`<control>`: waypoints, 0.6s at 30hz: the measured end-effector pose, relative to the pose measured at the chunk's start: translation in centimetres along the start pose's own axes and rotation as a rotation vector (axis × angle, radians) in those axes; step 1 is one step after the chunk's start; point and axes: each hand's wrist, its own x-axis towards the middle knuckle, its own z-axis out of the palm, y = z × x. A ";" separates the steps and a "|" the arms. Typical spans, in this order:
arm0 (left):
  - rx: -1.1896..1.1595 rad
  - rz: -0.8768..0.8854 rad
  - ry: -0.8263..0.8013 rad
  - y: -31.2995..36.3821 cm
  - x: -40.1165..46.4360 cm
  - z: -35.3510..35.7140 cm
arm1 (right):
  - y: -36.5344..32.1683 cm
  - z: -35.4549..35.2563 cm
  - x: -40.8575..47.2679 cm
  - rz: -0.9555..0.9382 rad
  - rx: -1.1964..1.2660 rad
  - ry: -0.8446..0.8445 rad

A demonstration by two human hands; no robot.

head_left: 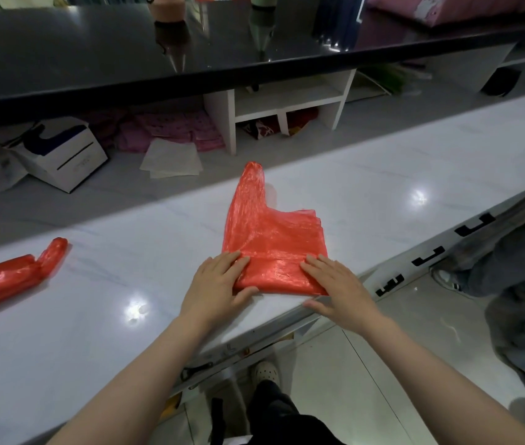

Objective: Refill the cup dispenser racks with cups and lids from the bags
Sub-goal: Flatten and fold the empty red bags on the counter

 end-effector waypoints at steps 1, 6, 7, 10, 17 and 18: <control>-0.034 -0.007 0.002 0.0 -0.1 -0.1 | 0.2 -0.3 0.0 0.012 0.058 0.018; -0.267 -0.068 0.035 -0.5 -0.3 -0.5 | 0.5 -0.7 -1.0 -0.022 0.214 0.195; -0.280 -0.064 0.037 -0.6 -0.4 -0.5 | 0.6 -0.6 -1.2 -0.008 0.233 0.245; -0.282 -0.053 0.063 -0.7 -0.4 -0.4 | 0.1 -0.9 -1.4 0.108 0.351 0.308; -0.407 -0.205 0.246 -0.5 -0.4 -0.7 | -1.2 -1.7 0.6 0.435 0.646 0.423; -0.423 -0.242 0.246 -0.5 -0.4 -0.7 | -1.3 -1.5 0.9 0.466 0.637 0.427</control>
